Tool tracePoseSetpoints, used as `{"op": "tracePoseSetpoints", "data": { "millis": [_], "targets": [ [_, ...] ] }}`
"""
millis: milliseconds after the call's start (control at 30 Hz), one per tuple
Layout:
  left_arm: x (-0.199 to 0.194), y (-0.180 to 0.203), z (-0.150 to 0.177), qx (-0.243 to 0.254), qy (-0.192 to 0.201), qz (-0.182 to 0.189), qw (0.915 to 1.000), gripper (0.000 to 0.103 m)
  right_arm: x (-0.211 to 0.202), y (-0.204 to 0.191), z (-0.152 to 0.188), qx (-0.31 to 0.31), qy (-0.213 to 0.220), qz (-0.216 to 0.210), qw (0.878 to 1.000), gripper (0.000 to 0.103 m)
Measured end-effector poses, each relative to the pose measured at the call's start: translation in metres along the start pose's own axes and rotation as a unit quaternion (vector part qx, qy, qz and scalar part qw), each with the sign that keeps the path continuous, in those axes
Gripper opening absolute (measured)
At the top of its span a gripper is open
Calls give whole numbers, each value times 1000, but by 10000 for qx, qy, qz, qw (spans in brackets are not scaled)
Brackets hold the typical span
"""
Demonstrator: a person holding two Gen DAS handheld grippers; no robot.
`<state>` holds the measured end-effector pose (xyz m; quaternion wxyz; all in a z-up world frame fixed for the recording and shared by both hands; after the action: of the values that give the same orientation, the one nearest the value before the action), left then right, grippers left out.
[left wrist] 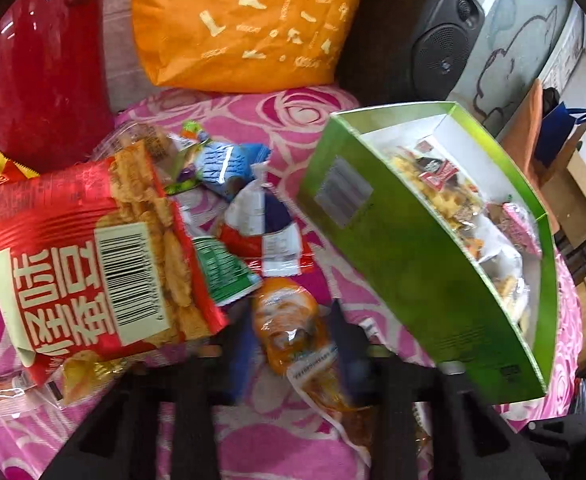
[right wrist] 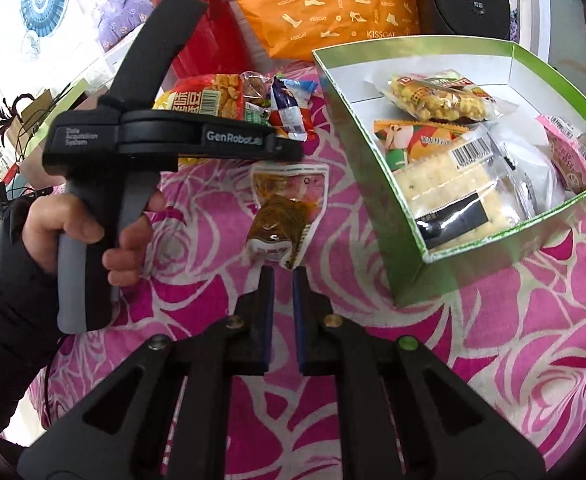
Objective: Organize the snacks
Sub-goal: 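Grasp the brown snack packet with the right tool while the left grasps the small orange packet, then carry both packets into the green box and open both tools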
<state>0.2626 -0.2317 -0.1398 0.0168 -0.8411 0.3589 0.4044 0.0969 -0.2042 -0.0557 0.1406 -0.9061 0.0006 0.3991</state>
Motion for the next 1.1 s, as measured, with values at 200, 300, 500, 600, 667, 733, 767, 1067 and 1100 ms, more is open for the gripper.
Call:
{"op": "tracePoseSetpoints", "data": {
  "millis": [200,300,500,600,667,733,767,1067,1100],
  "targets": [
    [-23,-14,12,-257,30,38,9997,23,-3,-2,-2,45,80,6,10000,43],
    [-47,-24,25,-410,117,-1,9991,23,1,-8,-8,-35,155,-57,9999,57],
    [-87,-42,48,-577,218,-143,9980,23,22,-17,-14,-488,216,226,9983,71],
    [-102,-48,60,-591,200,-217,9978,23,39,-16,-9,-560,69,361,9978,74],
    [-105,-47,65,-599,199,-254,9977,24,46,-11,-3,-529,-71,528,9972,67],
    [-106,-47,69,-609,168,-253,9977,24,40,-10,-7,-524,48,592,9969,43],
    [-107,-49,72,-608,157,-252,9977,24,37,-10,-7,-395,46,456,9982,41],
    [-122,-26,69,-450,246,-82,9986,24,-16,-25,-17,-146,459,-1,9988,37],
    [-126,-20,63,-393,314,-48,9987,24,-22,-29,-21,-155,552,-12,9984,37]
  ]
}}
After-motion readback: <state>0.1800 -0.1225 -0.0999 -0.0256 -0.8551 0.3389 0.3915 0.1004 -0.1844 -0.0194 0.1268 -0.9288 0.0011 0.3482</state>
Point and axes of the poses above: each gripper's, at about its wrist camera, not at the fingertips, and x roughly the way its jaws point, y to its right, z to its underside, the point moved 9 cm from there along x, roughly the way its jaws point, and after that the axes turned 11 degrees about y, right-handed, at the moved point
